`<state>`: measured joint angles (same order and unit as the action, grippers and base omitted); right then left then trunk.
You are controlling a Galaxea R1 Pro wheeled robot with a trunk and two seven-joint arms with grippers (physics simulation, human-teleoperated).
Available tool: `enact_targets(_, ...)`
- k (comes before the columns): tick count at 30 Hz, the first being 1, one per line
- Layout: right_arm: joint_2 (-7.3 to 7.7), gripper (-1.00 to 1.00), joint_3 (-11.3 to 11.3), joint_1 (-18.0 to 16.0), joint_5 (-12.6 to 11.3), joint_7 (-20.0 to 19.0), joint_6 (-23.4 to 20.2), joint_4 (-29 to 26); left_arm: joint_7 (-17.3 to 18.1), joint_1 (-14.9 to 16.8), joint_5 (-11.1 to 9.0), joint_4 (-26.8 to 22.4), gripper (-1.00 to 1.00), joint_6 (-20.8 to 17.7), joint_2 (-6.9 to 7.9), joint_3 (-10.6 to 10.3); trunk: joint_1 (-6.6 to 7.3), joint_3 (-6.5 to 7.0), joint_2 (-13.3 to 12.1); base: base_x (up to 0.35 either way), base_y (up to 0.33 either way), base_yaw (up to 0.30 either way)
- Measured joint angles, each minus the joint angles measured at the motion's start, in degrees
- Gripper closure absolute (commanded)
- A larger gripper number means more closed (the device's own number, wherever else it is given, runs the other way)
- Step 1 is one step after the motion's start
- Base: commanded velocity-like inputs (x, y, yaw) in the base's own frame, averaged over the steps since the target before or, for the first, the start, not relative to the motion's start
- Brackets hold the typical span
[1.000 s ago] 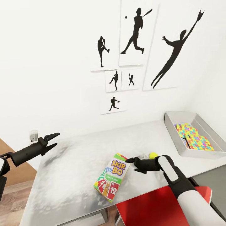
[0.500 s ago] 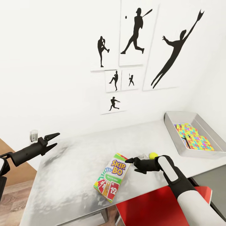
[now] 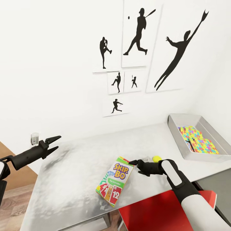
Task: Put all the toys in the child's room - the three board games (two on the bed and one on the table), the two jigsaw puzzles on the table, and the tennis ball on the table - inside the toy box on the table in the child's room.
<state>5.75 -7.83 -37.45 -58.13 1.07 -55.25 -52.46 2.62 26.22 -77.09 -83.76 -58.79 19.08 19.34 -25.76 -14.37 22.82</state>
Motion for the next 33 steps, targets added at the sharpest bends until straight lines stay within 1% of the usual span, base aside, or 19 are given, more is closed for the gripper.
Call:
enact_targets(9, 0.0, -1.0, -0.07, -0.03, 0.03, 0.01, 1.31, 0.57, 0.0, 0.0, 0.0, 0.0, -1.0, 0.0, 0.0, 0.01, 0.0, 0.0, 0.0, 0.0, 0.0, 0.0)
enact_targets(14, 0.0, -1.0, -0.15, -0.03, 0.55, 0.03, 1.95, 0.84, 0.0, 0.0, 0.0, 0.0, -1.0, 0.0, 0.0, 0.0, 0.0, 0.0, 0.0, 0.0, 0.0, 0.0)
enact_targets(17, 0.0, -1.0, -0.17, -0.03, 1.08, 0.0, 2.86, 1.32, 0.0, 0.0, 0.0, 0.0, -1.0, 0.0, 0.0, 0.01, 0.0, 0.0, 0.0, 0.0, 0.0, 0.0)
enact_targets(23, 0.0, -1.0, -0.22, -0.04, 2.36, -0.37, 6.71, 3.71, 0.0, 0.0, 0.0, 0.0, -1.0, 0.0, 0.0, -0.01, 0.0, 0.0, 0.0, 0.0, 0.0, 0.0)
enact_targets(27, -0.02, -1.0, -0.62, -0.04, 2.59, -0.48, 7.72, 4.35, 0.0, 0.0, 0.0, 0.0, -1.0, 0.0, 0.0, -0.01, 0.0, 0.0, 0.0, 0.0, 0.0, 0.0)
enact_targets(30, -0.01, -1.0, -1.72, -0.04, 2.77, -0.54, 8.41, 4.79, 0.0, 0.0, 0.0, 0.0, -1.0, 0.0, 0.0, 0.01, 0.0, 0.0, 0.0, 0.0, 0.0, 0.0)
enact_targets(33, -0.02, -1.0, -2.14, -0.04, 2.78, -0.56, 8.61, 4.91, 0.0, 0.0, 0.0, 0.0, -1.0, 0.0, 0.0, 0.01, 0.0, 0.0, 0.0, 0.0, 0.0, 0.0)
